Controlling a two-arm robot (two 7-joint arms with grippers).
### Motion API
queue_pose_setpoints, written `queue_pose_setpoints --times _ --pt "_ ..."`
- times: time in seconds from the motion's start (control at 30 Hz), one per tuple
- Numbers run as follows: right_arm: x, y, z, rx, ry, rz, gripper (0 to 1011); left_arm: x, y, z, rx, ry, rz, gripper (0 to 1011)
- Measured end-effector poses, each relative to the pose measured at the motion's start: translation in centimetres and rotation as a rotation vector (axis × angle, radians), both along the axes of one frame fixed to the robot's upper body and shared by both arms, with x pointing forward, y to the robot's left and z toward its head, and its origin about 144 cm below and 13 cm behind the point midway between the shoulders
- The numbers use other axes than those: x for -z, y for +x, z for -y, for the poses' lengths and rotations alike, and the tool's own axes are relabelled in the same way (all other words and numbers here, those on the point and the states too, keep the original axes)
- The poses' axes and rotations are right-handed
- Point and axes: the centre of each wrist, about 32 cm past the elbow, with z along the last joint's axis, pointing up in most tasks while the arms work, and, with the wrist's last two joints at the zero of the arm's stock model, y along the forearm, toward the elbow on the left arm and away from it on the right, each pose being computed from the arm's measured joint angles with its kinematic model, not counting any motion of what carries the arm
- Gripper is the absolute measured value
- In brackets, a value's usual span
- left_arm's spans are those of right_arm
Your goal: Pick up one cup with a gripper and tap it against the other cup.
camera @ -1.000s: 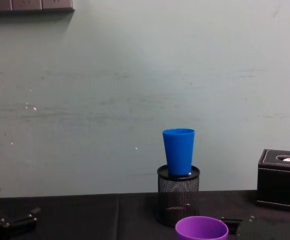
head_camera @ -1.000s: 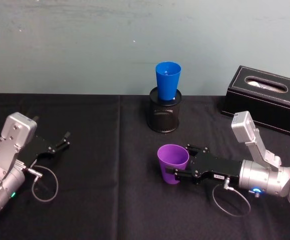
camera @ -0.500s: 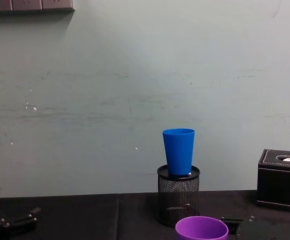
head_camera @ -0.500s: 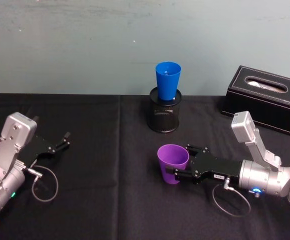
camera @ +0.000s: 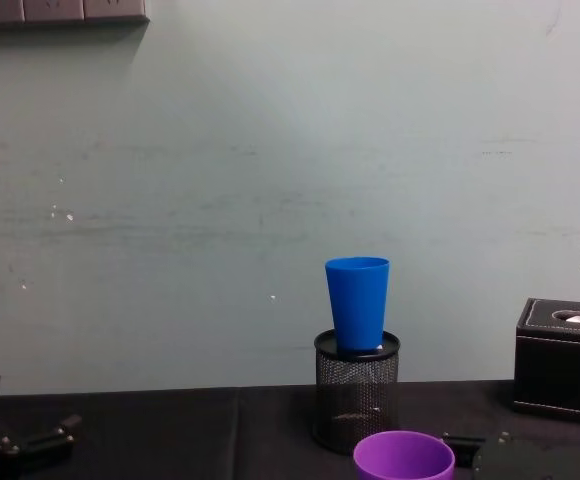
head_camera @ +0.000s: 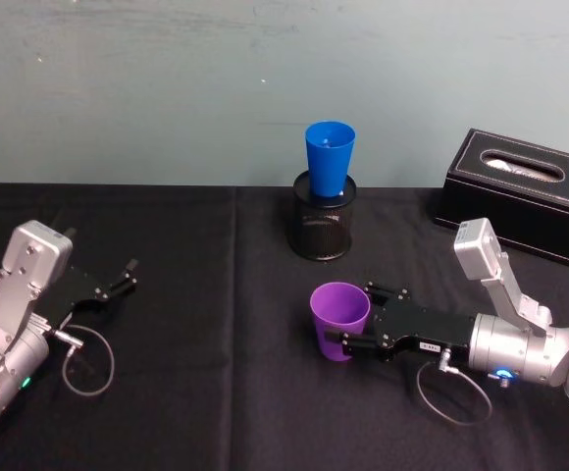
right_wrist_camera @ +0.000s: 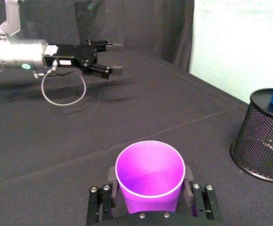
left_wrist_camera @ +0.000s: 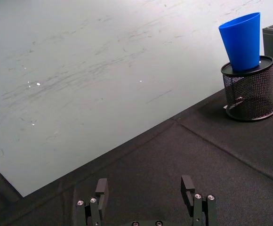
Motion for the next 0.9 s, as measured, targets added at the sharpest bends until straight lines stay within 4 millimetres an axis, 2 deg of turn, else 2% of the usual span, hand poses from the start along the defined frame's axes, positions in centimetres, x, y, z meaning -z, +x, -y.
queue_pose_setpoints --times 0.2,0.27,0.57,0.9 --pt "0.0 0.0 0.0 0.0 0.0 0.0 908 0.0 0.0 0.0 0.0 0.0 0.0 1011" --pt "0.0 0.0 0.0 0.0 0.0 0.0 990 0.0 0.0 0.0 0.0 0.0 0.0 1011" --pt "-0.02 0.0 0.04 -0.005 0.006 0.006 1003 0.0 0.0 0.0 0.0 0.0 0.0 1011" --pt "-0.22 -0.69 0.53 0.012 0.157 0.127 1003 0.0 0.0 0.0 0.0 0.0 0.0 1012"
